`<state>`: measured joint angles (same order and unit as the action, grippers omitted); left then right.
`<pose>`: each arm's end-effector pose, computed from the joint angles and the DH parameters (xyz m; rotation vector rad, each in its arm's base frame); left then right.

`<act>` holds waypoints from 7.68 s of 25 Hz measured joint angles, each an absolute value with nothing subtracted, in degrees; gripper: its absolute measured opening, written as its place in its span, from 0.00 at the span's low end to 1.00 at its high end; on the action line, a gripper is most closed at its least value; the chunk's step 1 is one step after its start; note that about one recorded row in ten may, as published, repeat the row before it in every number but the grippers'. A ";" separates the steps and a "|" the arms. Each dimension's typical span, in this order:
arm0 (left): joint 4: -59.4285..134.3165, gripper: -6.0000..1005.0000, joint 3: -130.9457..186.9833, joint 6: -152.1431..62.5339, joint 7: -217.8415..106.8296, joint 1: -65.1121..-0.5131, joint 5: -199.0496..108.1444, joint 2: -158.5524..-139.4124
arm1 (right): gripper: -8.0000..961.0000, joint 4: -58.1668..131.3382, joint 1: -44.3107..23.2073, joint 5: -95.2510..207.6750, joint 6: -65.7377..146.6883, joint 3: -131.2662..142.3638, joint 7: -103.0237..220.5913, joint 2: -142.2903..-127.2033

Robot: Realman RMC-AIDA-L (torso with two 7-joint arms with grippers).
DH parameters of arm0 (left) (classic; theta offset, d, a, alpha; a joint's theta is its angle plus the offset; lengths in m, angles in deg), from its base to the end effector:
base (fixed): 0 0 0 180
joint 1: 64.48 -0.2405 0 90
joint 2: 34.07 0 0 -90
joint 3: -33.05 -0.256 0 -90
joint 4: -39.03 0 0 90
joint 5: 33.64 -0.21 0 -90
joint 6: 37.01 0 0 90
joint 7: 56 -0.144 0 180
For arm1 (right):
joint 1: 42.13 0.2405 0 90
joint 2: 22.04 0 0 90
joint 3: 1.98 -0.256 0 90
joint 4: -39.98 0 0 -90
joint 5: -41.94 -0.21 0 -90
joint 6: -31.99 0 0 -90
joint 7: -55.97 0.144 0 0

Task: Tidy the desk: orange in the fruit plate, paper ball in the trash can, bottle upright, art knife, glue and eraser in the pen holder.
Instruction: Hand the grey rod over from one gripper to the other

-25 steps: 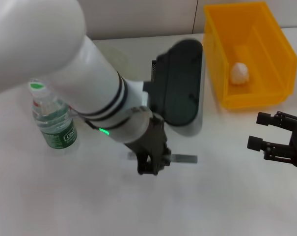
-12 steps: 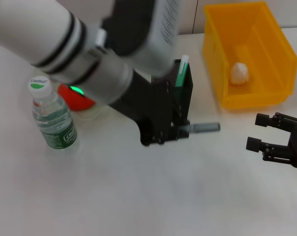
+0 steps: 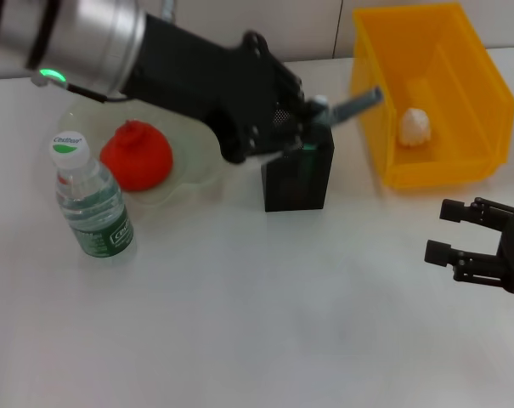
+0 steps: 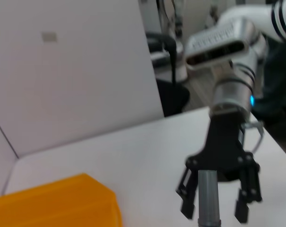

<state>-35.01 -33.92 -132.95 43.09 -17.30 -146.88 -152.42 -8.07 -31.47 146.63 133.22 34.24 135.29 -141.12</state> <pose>-0.0465 0.3588 0.0203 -3.0568 0.3847 -0.3232 0.3190 0.2392 0.0520 -2.5067 0.7430 0.8644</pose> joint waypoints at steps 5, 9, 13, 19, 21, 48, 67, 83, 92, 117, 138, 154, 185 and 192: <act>-30.94 0.15 -26.36 -132.96 40.17 -17.77 -141.04 -152.32 | 0.85 -7.63 -31.44 146.62 133.30 34.32 135.32 -141.13; -26.41 0.15 -22.19 -133.38 38.09 -17.86 -137.02 -152.12 | 0.85 -7.57 -31.42 146.62 133.37 34.42 135.33 -141.12; -21.49 0.15 -20.24 -134.62 36.01 -17.66 -133.30 -151.43 | 0.85 -7.56 -31.40 146.62 133.48 34.42 135.34 -141.15; -12.15 0.15 -19.24 -135.03 32.27 -18.08 -123.98 -150.45 | 0.85 -7.56 -31.26 146.62 133.64 34.41 135.33 -141.21; -9.40 0.15 -19.18 -135.22 31.02 -18.36 -120.81 -150.43 | 0.85 -7.55 -31.14 146.58 133.66 34.40 135.29 -141.27; 6.93 0.14 -19.69 -139.86 23.49 -17.93 -101.24 -152.22 | 0.85 -7.76 -29.71 139.25 141.73 33.81 130.52 -141.36; 12.90 0.14 -19.76 -137.32 21.37 -17.64 -96.64 -152.93 | 0.85 -8.93 -27.69 119.99 147.64 33.78 127.17 -141.23; 14.61 0.14 -21.26 -139.34 21.19 -17.89 -95.86 -153.26 | 0.85 -8.07 -19.74 121.10 139.66 40.00 127.34 -141.35; 15.84 0.14 -22.17 -140.20 20.42 -17.81 -94.31 -153.24 | 0.85 -8.08 -16.67 120.62 137.99 42.08 127.26 -141.51; 17.75 0.14 -23.73 -140.53 19.18 -17.51 -92.02 -153.24 | 0.85 -5.96 -11.95 116.58 134.23 46.62 126.02 -141.65; 22.66 0.14 -27.93 -142.27 20.01 -18.57 -76.60 -153.25 | 0.85 0.40 -11.98 103.63 131.70 55.61 114.75 -141.75; 24.73 0.14 -28.03 -145.69 22.90 -17.73 -72.98 -153.25 | 0.85 4.59 -8.81 89.47 130.09 66.66 104.63 -141.83; 24.27 0.14 -41.88 -147.26 22.83 -17.99 -60.02 -153.25 | 0.85 4.47 -8.34 76.94 128.05 78.98 98.80 -141.92; 24.27 0.14 -42.50 -147.32 22.82 -18.11 -59.48 -153.25 | 0.85 4.57 -8.51 76.83 128.05 79.05 98.77 -141.92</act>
<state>24.27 -42.50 -147.32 22.82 -18.11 -59.48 -153.25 4.57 -8.51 76.83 128.05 79.05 98.77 -141.92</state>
